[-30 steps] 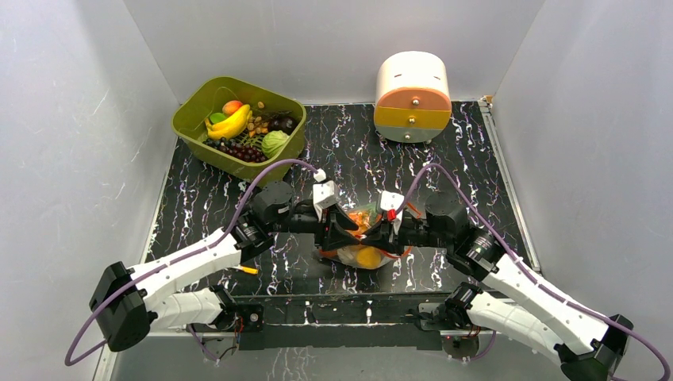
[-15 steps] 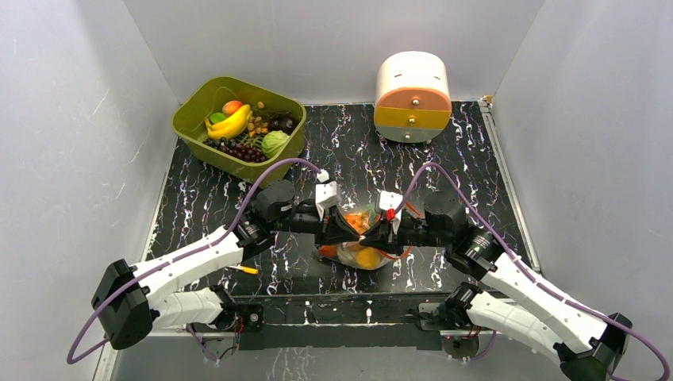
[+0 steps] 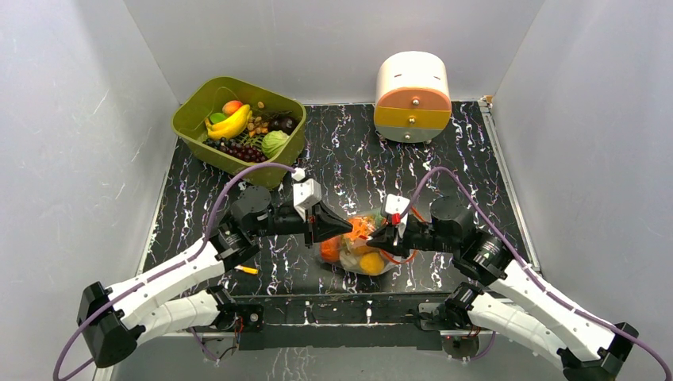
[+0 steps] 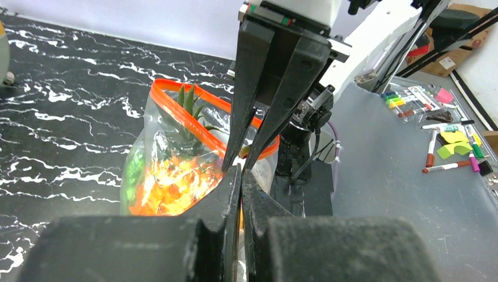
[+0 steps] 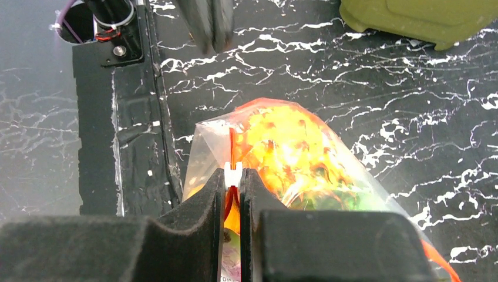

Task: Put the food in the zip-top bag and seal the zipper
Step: Zip the zipper food storage bag at the center of the board.

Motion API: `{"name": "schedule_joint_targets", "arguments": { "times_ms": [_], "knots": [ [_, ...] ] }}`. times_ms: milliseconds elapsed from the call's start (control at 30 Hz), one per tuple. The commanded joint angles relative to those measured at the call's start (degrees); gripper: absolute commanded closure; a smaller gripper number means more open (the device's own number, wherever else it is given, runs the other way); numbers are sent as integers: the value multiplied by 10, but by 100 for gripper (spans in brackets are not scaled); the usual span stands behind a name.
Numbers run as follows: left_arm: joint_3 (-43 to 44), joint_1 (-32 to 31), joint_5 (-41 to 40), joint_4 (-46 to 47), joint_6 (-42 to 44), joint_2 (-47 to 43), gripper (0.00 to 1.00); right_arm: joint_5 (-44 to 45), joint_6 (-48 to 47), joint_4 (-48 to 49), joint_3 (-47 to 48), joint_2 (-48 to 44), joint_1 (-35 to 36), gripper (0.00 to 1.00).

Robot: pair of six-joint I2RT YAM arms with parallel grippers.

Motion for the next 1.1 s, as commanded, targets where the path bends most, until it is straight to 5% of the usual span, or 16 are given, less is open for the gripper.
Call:
{"name": "schedule_joint_targets", "arguments": {
  "times_ms": [0,100,200,400,567,733,1067],
  "knots": [
    [-8,3,-7,29,-9,-11,100,27,-9,-10,13,-17,-3,100],
    [13,3,17,4,-1,10,98,5,-3,16,20,-9,-3,100],
    [36,3,62,-26,11,48,65,-15,-1,42,30,9,-3,100],
    [54,3,83,-43,24,84,62,-38,-6,68,46,39,-3,100],
    [64,3,77,-75,49,92,69,-48,-4,81,47,46,-3,100],
    [49,3,58,-52,44,84,100,-55,-10,75,47,47,-3,100],
    [24,2,-102,-45,22,10,100,13,-55,-28,40,16,-3,100]
  ]
}}
